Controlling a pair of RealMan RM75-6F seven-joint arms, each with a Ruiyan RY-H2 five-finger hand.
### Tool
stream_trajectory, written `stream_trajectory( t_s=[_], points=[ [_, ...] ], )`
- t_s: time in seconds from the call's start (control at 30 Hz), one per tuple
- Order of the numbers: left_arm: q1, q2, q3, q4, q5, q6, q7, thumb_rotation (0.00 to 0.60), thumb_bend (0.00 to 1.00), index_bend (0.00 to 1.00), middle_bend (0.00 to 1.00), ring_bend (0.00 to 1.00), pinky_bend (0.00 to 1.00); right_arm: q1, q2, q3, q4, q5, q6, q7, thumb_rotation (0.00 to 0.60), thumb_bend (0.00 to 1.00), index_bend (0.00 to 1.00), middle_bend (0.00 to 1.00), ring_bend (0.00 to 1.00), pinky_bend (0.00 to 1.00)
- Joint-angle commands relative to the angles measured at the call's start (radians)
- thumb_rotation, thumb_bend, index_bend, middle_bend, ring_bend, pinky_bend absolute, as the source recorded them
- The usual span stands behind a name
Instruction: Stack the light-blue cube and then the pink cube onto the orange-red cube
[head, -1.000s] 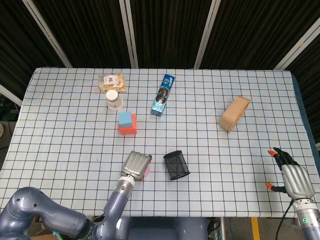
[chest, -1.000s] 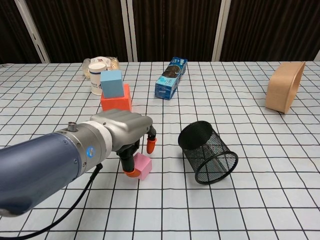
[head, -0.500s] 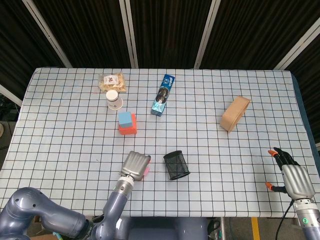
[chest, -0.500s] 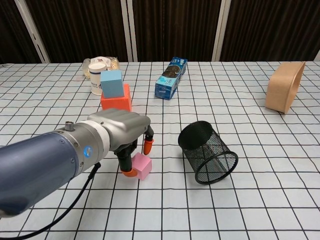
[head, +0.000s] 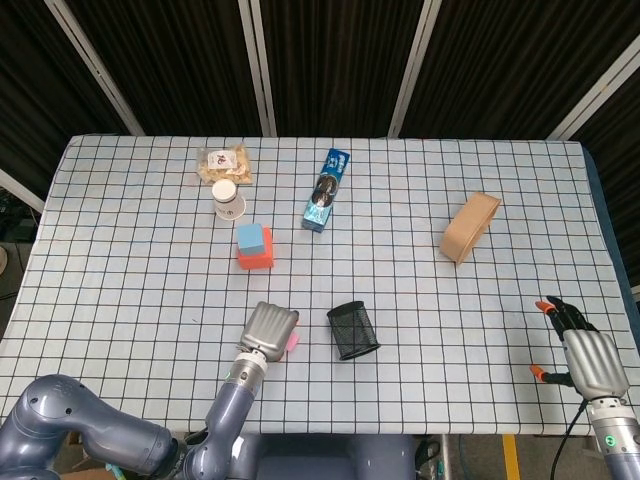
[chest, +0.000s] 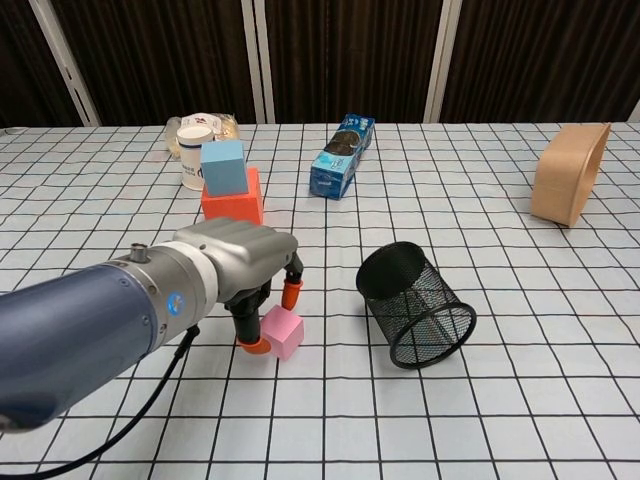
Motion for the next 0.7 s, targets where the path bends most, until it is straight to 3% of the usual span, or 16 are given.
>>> stream_trajectory(
  t_s=[0.03,0.7],
  points=[
    [0.001,0.001,-0.001,-0.001,0.001,0.001,0.000,0.600,0.27,0.43,0.84,0.68,0.70,0.000,0.001,0.000,0.000,0.000,0.000,0.001,0.600,0.14,0.17,0.11,0.13,0.35],
    [0.003,0.003,-0.007,-0.011,-0.009,0.004,0.008,0.600,0.31,0.45,0.84,0.68,0.70,-0.001,0.005,0.000,-0.002,-0.001,0.001,0.008,0.600,0.14,0.17,0.11,0.13,0.35]
  ],
)
